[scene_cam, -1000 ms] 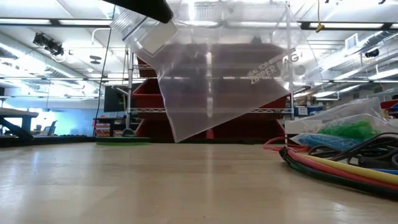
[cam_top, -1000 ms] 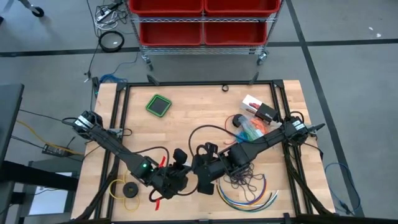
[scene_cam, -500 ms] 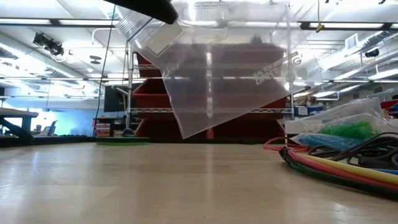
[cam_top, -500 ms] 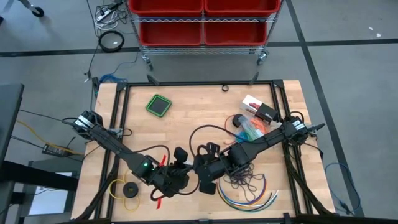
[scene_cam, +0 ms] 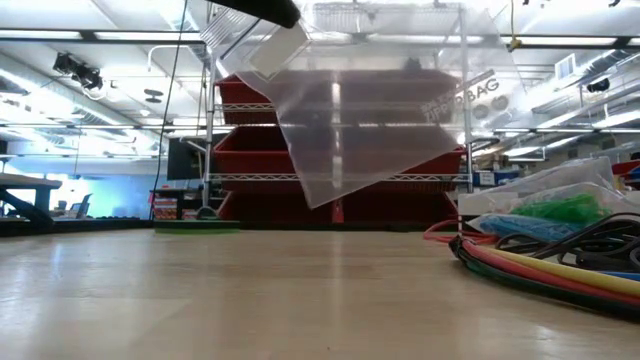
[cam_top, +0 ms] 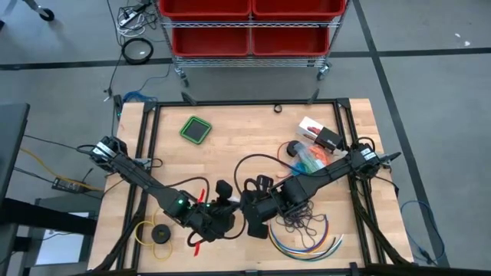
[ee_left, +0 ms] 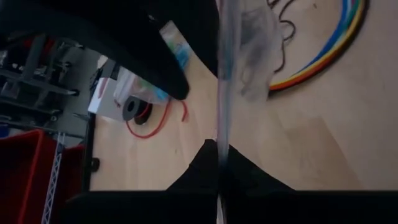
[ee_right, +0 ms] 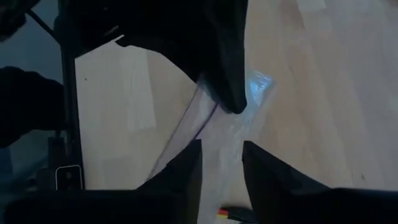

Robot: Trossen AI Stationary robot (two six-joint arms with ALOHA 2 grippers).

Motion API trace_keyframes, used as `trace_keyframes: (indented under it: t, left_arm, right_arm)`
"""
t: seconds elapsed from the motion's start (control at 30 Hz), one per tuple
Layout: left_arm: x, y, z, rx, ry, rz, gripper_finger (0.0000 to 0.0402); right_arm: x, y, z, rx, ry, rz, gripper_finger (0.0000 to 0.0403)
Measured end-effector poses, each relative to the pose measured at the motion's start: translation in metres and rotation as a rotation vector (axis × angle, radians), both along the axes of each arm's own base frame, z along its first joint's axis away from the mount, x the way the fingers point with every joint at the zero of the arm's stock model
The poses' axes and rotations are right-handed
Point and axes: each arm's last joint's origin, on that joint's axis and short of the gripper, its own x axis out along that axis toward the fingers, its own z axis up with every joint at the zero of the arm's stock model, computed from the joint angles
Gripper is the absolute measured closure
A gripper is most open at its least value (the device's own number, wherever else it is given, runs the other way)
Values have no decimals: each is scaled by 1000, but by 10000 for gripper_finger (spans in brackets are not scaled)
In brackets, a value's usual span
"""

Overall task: Sort rubber bands
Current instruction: Open the transparent zip bag

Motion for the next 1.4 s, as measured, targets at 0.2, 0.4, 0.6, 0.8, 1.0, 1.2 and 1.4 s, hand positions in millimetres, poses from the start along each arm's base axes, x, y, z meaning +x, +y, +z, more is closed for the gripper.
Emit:
trace_keyframes:
  t: [0.2, 0.4, 0.6, 0.8, 1.0, 1.2, 1.4]
  left_arm:
    - [1, 0, 1, 1, -21, 13, 398]
    - [1, 0, 1, 9, -24, 19, 398]
    - [-3, -3, 0, 25, 0, 3, 398]
    - [-7, -1, -6, 8, 77, -10, 398]
    - [-9, 0, -7, 4, 99, -6, 398]
    - [-7, -1, -17, 19, 132, -7, 398]
    - [-2, -1, -29, 39, 161, 17, 398]
  right_arm:
    - [-3, -1, -2, -16, 39, 6, 381]
    - [-7, -4, -4, -63, 72, -4, 401]
    - [-8, -6, -5, -103, 79, -38, 402]
    - [-7, -4, -4, -58, 67, -36, 395]
    - [1, 1, 0, 8, -4, 4, 344]
    - [5, 3, 2, 38, -52, 9, 276]
    - [7, 4, 4, 52, -81, 9, 247]
